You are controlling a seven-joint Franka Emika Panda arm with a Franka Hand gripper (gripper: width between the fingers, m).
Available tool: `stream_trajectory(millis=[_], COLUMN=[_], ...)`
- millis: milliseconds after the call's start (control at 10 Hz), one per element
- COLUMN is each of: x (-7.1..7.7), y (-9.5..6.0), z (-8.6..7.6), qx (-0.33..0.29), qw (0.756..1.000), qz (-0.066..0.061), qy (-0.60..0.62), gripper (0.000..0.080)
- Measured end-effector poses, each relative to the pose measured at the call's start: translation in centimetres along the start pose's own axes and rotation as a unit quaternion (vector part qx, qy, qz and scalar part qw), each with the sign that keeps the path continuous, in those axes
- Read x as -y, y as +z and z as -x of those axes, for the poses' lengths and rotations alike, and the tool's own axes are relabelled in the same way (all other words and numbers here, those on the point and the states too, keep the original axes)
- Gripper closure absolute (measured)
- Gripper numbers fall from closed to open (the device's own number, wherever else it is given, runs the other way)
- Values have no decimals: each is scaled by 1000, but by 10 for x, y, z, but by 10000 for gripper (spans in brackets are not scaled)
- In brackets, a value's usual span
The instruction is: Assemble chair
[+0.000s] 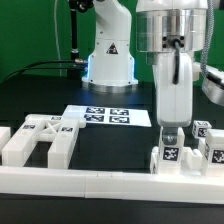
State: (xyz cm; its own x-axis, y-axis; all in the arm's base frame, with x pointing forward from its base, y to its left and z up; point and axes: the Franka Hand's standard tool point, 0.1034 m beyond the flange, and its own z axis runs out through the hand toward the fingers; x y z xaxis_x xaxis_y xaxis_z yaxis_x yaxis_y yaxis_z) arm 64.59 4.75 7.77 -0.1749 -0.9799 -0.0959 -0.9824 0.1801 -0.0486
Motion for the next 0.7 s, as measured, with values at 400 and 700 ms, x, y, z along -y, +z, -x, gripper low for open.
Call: stream_trajectory(millis=[400,700], x=[-1,6], y=[1,-44], z=[0,9], qx=[-1,15], qw=[1000,999], qz=[1,-15], qy=[-4,-44], gripper=[182,156])
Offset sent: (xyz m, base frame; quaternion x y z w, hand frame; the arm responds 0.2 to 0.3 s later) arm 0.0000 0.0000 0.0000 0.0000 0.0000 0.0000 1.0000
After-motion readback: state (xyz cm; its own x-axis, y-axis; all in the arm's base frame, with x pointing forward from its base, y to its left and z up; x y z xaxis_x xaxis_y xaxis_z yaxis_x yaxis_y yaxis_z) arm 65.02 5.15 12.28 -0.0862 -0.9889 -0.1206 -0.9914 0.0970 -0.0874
